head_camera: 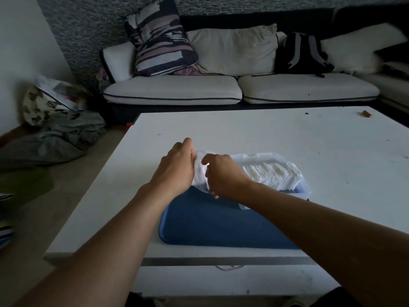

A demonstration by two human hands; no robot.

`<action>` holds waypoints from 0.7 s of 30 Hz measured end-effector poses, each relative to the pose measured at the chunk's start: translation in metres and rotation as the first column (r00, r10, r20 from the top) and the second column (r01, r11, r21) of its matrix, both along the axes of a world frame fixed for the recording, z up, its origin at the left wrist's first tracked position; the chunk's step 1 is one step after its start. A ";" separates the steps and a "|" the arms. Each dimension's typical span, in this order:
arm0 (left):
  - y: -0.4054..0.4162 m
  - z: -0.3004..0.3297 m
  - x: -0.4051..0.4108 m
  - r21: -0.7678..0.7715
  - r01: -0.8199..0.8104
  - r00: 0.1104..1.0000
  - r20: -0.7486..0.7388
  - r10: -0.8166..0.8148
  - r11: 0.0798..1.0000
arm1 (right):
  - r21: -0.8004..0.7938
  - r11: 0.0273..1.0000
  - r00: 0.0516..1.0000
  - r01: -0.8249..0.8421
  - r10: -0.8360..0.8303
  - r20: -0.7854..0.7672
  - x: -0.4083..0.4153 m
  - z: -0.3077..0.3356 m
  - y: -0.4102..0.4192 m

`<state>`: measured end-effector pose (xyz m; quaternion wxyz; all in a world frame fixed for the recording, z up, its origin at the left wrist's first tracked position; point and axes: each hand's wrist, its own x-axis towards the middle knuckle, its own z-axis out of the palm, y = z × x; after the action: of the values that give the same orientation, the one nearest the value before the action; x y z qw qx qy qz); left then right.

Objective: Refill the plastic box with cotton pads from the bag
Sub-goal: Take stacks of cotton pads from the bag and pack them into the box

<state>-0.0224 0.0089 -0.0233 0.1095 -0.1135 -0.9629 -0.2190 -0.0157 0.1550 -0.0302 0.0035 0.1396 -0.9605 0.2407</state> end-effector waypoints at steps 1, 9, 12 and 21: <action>0.000 0.000 -0.001 0.023 0.020 1.000 0.007 -0.020 1.000 | -0.024 1.000 0.998 0.016 -0.015 0.059 -0.001 0.002 -0.001; 0.012 -0.006 0.001 0.277 0.074 0.983 0.143 -0.118 0.958 | 0.288 0.949 0.988 -0.127 0.094 0.125 0.007 0.014 -0.006; 0.012 -0.006 0.000 0.281 0.079 0.985 0.128 -0.119 0.956 | 0.209 0.975 0.995 -0.069 0.052 0.086 0.004 0.008 -0.010; 0.013 -0.006 0.000 0.338 -0.100 0.928 0.370 -0.034 0.936 | 0.168 0.985 0.995 0.035 -0.051 0.090 -0.002 -0.011 -0.010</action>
<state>-0.0227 0.0224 -0.0291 -0.0516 -0.0324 -0.9134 -0.4026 -0.0178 0.1454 -0.0413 -0.0483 0.1071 -0.9791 0.1659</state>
